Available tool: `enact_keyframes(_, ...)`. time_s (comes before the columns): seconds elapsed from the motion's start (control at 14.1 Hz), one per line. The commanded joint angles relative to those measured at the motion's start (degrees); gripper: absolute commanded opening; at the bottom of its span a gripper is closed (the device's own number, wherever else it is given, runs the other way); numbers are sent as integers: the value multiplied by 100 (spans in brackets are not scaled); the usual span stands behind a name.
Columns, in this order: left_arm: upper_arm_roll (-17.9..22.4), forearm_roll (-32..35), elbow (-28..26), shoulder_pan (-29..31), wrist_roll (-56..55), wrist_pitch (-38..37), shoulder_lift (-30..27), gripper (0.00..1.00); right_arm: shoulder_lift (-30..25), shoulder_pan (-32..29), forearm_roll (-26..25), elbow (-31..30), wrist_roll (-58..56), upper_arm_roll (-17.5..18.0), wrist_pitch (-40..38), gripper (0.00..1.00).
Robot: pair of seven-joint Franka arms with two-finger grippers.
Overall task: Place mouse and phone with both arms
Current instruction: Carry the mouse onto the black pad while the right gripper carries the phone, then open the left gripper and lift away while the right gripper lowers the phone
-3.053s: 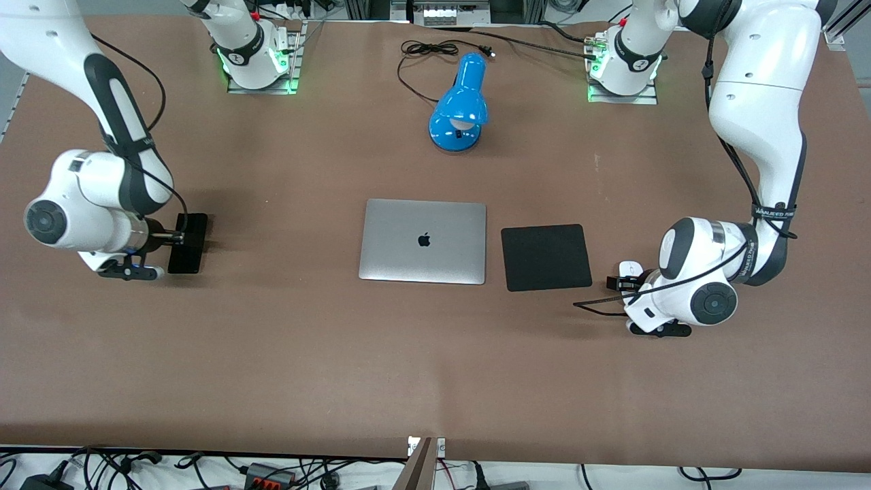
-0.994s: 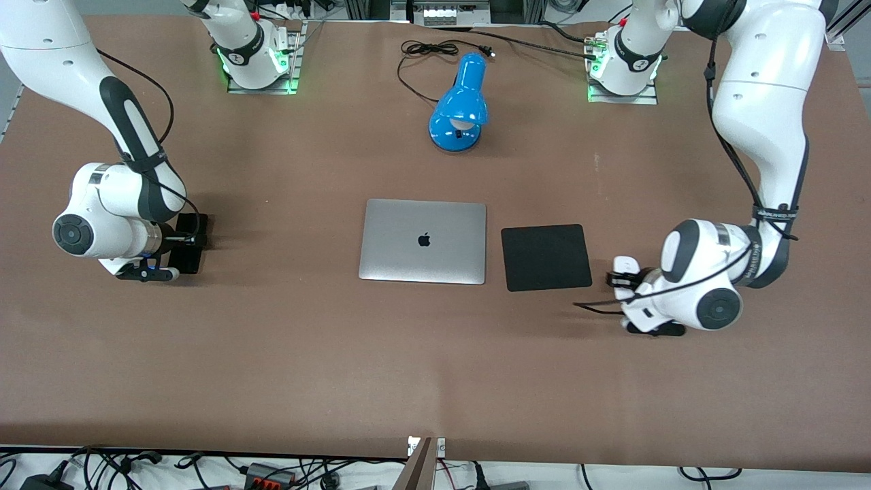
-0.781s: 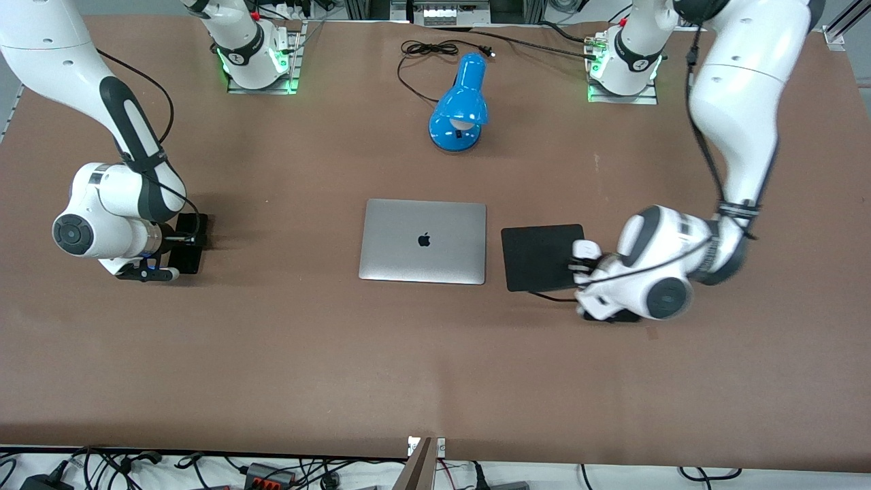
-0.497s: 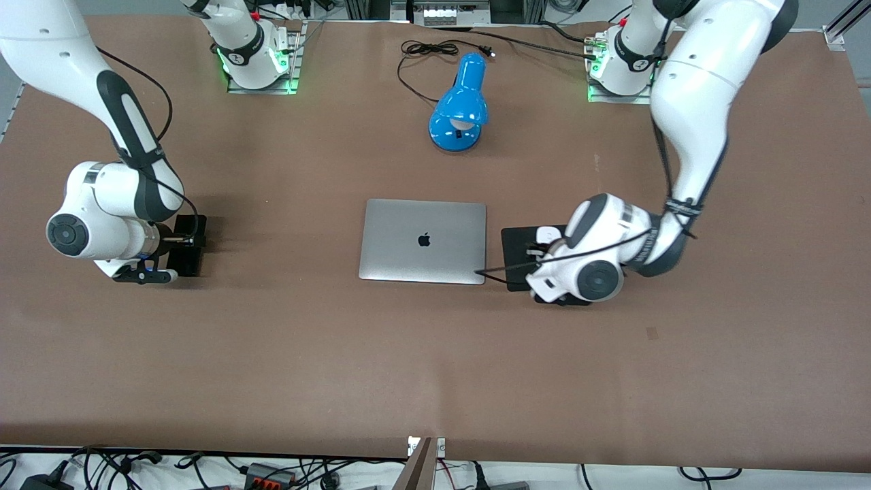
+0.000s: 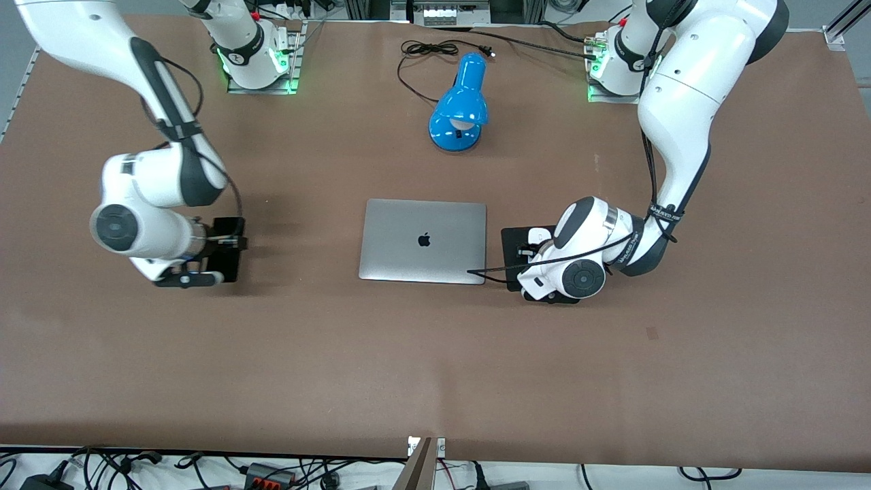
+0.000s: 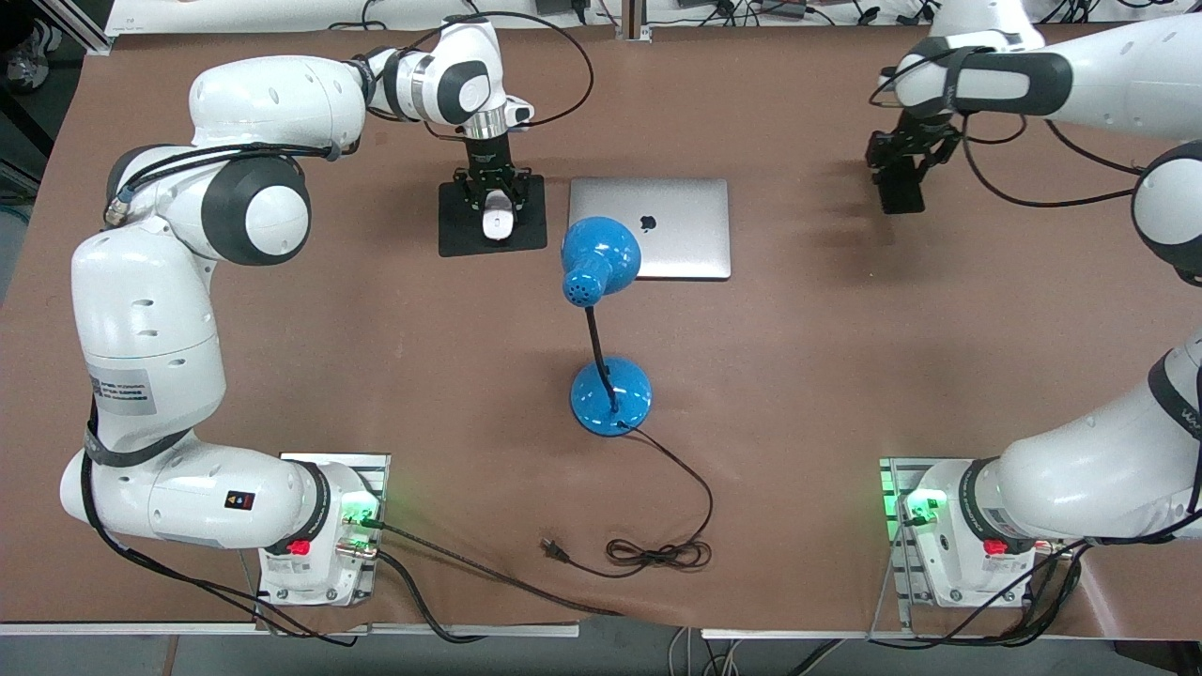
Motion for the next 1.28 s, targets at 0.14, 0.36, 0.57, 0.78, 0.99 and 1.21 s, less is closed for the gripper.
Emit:
enact_keyframes(0.14, 25, 48, -67, 64, 31, 6, -93, 100, 488, 582, 372, 484, 443, -16, -24, 18)
enact_keyframes(0.36, 34, 48, 230, 274, 40, -520, -269, 100, 673, 924, 637, 660, 671, -25, 19, 18)
enact_keyframes(0.57, 42, 74, 977, 722, 22, -1670, -357, 100, 980, 1162, 637, 783, 935, -25, 326, 18)
enact_keyframes(0.78, -63, 39, 1190, 1346, 49, -2155, -628, 100, 1043, 1320, 628, 819, 1198, -25, 336, 18)
enact_keyframes(0.99, -46, 4, 1146, 1427, 49, -2657, -1637, 100, 1051, 1540, 637, 819, 1611, -16, 345, 18)
enact_keyframes(1.21, -19, -5, 1111, 1654, 13, -3026, -2561, 100, 1051, 1619, 637, 819, 1639, -25, 354, 18)
